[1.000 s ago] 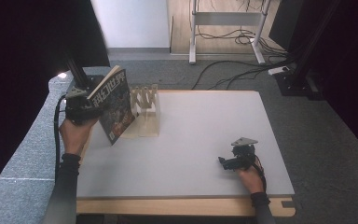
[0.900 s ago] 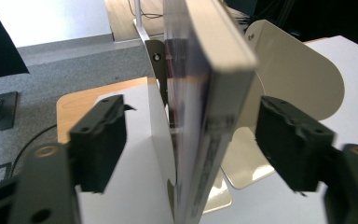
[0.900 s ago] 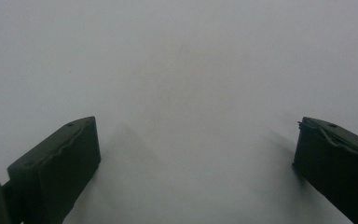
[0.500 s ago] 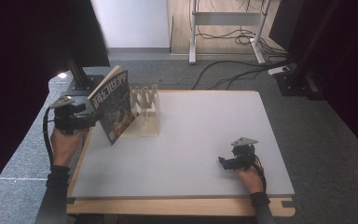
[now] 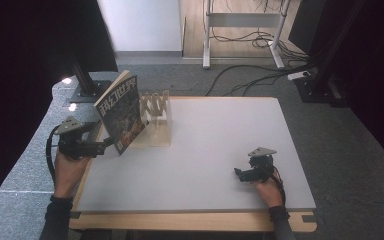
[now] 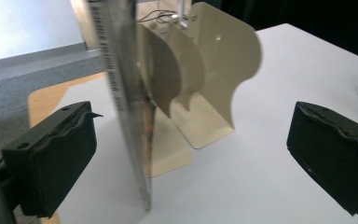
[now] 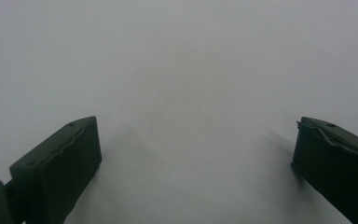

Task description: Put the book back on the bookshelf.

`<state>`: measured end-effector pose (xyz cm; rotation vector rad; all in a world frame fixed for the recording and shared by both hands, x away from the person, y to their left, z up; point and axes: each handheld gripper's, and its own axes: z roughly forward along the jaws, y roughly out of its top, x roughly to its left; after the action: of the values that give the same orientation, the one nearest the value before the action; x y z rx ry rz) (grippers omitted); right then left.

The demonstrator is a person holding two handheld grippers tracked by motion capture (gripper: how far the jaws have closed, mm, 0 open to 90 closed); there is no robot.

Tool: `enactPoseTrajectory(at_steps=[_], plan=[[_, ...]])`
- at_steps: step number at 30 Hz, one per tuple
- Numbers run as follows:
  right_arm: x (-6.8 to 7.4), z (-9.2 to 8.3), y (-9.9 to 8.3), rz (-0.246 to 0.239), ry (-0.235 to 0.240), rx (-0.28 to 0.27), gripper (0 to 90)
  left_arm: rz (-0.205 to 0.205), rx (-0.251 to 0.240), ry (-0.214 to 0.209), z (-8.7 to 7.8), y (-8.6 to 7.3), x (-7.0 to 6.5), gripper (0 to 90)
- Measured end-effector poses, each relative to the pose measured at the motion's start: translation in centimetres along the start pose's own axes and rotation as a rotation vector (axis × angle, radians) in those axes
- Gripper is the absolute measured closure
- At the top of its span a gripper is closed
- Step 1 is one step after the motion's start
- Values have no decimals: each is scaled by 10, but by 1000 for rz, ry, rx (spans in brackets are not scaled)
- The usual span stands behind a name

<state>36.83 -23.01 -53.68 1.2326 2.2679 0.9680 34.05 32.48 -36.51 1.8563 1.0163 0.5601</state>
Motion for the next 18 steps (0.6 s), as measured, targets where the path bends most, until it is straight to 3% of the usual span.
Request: enactPoseTrajectory(at_steps=[9,18], plan=[[0,0,0,4,1,3,0,58,48,-95,19,-7,-26,1],[-1,1,0,6,-2,6,0,107,62,-138,55,-13,-51,3]])
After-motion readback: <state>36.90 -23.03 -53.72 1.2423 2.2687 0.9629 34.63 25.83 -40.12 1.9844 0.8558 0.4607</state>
